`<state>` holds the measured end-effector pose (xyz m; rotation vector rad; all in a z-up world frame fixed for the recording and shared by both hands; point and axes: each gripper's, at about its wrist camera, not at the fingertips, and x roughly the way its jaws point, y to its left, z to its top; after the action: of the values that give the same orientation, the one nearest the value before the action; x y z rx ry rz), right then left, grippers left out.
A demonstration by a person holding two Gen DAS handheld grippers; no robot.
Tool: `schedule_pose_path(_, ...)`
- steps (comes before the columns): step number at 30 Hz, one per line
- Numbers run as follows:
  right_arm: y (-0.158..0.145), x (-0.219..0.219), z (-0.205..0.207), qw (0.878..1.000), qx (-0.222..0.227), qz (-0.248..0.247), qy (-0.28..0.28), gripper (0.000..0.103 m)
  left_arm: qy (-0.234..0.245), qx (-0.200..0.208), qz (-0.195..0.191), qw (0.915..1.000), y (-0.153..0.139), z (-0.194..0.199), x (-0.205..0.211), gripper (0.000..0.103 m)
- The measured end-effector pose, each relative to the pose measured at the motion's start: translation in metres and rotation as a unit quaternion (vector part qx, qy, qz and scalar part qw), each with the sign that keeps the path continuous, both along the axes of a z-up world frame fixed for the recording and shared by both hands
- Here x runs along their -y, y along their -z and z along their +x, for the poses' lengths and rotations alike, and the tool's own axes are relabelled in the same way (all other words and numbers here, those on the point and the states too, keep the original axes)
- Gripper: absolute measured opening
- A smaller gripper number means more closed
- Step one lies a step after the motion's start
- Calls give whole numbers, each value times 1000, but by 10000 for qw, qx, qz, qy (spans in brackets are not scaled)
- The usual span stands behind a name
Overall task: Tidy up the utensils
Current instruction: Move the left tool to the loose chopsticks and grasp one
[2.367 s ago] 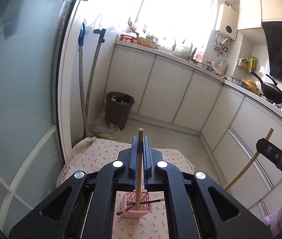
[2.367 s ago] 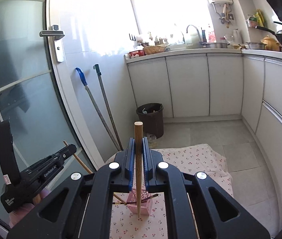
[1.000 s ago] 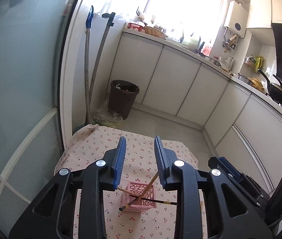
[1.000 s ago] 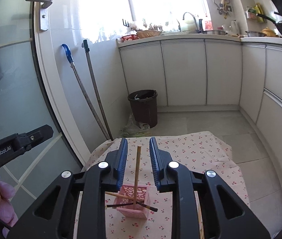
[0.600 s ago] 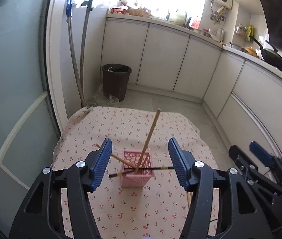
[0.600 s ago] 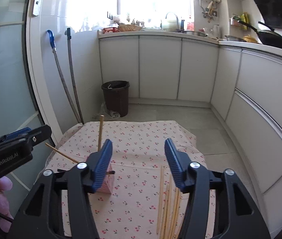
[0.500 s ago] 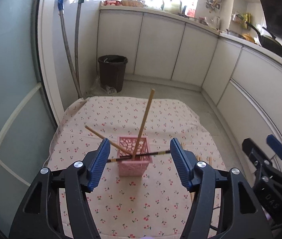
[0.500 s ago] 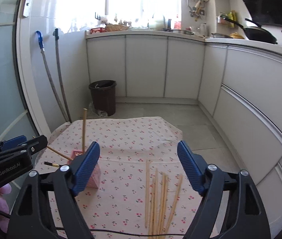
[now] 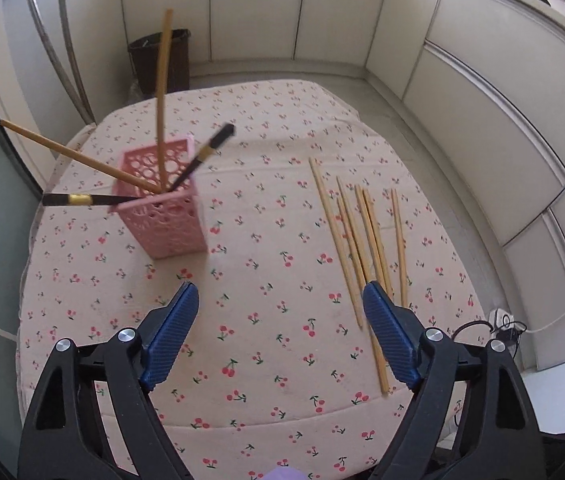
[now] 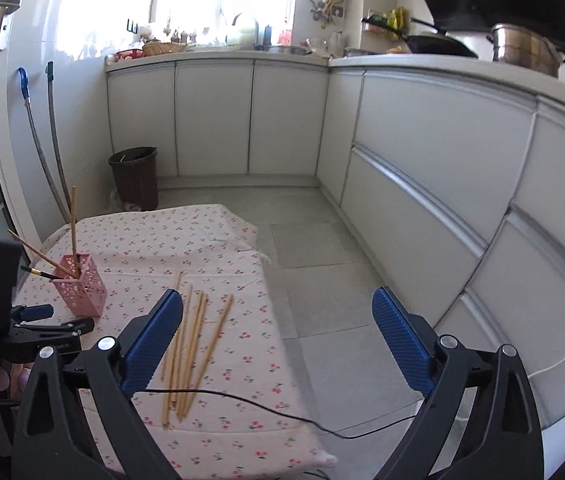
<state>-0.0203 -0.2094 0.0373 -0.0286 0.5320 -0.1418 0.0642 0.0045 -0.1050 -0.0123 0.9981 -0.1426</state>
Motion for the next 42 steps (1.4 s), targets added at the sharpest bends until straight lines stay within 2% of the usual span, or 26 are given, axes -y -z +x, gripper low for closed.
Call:
schedule_pose_path(5, -62, 24, -22, 9966, 767, -273, 129, 95, 220, -480, 21, 9986, 27, 21, 33, 81)
schedule_pose_path(7, -89, 30, -29, 9915, 1241, -361, 174, 96, 253, -549, 93, 9981, 32, 34, 44, 81)
schedule_pose_path(9, -106, 38, -27, 9866, 1612, -205, 144, 96, 249, -593, 182, 9978, 35, 52, 55, 81)
schedule_pose_path(11, -110, 46, -11, 9865, 1631, 122, 83, 96, 200, -733, 149, 9970, 35, 77, 65, 81)
schedule_pose_path(13, -99, 53, 10, 9865, 1566, 483, 42, 96, 122, -874, 37, 9961, 36, 102, 71, 81)
schedule_pose_path(16, -67, 62, 46, 9861, 1343, 971, 84, 96, -38, -855, 191, 9962, 34, 134, 77, 81)
schedule_pose_path(20, 5, 78, 92, 9794, 715, 1880, 165, 96, -234, -910, 403, 9948, 45, 177, 78, 81)
schedule_pose_path(22, 31, 82, 112, 9791, 203, 2003, 301, 96, -345, -983, 317, 9941, 53, 194, 74, 79)
schedule_pose_path(23, 39, 85, 118, 9773, 93, 2088, 353, 96, -404, -1046, 273, 9933, 59, 202, 72, 74)
schedule_pose_path(25, 47, 92, 127, 9708, -21, 2371, 371, 96, -513, -1153, 215, 9918, 69, 214, 68, 67)
schedule_pose_path(29, 53, 102, 132, 9619, -53, 2683, 524, 96, -689, -1409, 367, 9869, 94, 227, 62, 51)
schedule_pose_path(33, 64, 108, 141, 9531, -242, 2945, 651, 96, -688, -1280, 524, 9880, 103, 234, 66, 47)
schedule_pose_path(37, 72, 106, 146, 9542, -394, 2873, 739, 96, -572, -1219, 733, 9882, 103, 244, 78, 42)
schedule_pose_path(42, 76, 101, 151, 9550, -584, 2825, 685, 96, -362, -1207, 824, 9886, 102, 243, 96, 8)
